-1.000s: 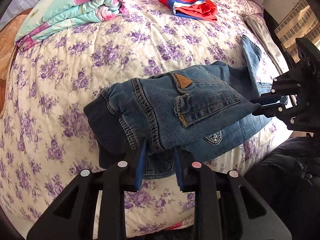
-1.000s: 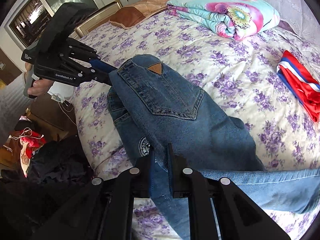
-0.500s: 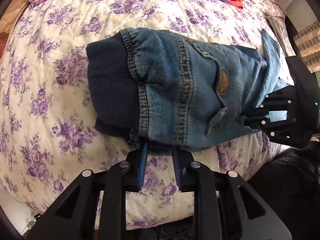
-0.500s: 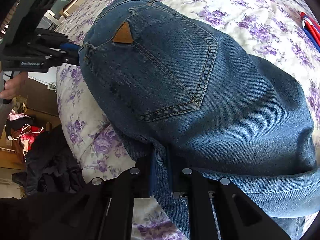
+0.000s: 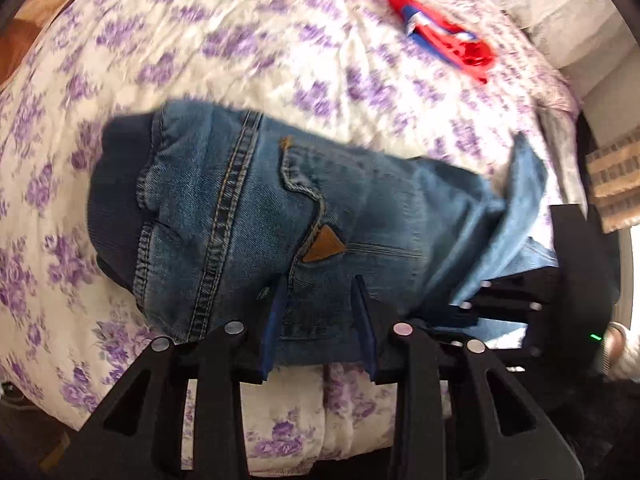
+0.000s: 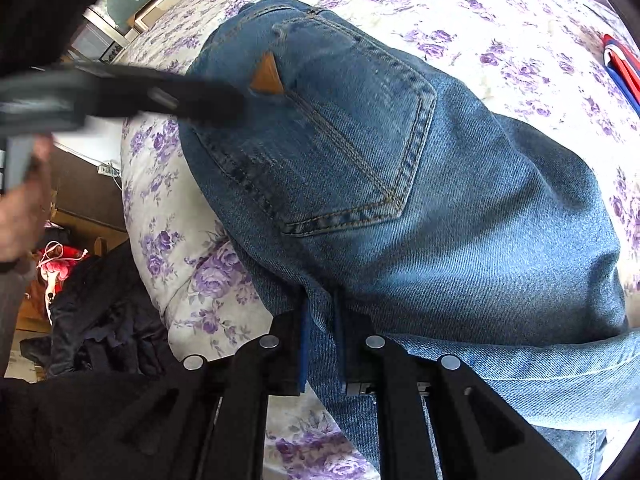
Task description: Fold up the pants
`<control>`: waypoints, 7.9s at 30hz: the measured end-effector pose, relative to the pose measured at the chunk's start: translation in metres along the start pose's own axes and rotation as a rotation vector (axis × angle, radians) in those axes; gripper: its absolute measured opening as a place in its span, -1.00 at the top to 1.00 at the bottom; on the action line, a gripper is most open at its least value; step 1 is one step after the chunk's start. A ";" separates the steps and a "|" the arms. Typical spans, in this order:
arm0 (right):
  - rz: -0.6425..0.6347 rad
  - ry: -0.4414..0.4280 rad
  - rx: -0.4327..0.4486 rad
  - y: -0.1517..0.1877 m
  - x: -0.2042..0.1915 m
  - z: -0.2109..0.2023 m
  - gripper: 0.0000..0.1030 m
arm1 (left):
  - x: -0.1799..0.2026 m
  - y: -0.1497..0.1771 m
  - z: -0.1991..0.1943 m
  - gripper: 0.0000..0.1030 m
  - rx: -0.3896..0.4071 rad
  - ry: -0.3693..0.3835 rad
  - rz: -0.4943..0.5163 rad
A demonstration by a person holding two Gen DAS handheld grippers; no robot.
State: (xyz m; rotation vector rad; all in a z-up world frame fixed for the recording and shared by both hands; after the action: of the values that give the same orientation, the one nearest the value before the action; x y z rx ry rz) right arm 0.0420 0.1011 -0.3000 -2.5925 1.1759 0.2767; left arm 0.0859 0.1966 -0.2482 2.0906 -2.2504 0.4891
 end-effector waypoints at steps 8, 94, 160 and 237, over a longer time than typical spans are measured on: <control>0.071 -0.067 -0.038 0.009 0.009 -0.062 0.17 | 0.017 0.003 0.007 0.11 0.021 -0.071 0.044; 1.027 0.365 0.242 0.300 0.208 -0.209 -0.07 | 0.135 0.028 0.075 0.72 -0.193 0.014 0.251; 0.377 0.040 0.182 0.110 0.091 -0.067 0.78 | 0.125 -0.093 0.090 0.68 -0.173 0.012 0.257; 0.826 0.247 0.663 0.206 0.170 -0.233 0.72 | 0.148 -0.017 0.031 0.77 -0.066 0.079 0.216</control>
State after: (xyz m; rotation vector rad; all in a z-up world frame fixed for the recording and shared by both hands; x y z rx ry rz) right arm 0.0100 -0.2248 -0.1652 -1.5133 1.9679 -0.2540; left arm 0.0938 0.0453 -0.2396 1.7751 -2.4225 0.4894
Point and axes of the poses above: each gripper's, at about its wrist camera, not at the fingertips, and z roughly the way its jaws point, x to its right, y to its underside, the point moved 5 cm from there along z, roughly the way its jaws point, and after that the axes turned 5 degrees about z, right-handed, at the moved point
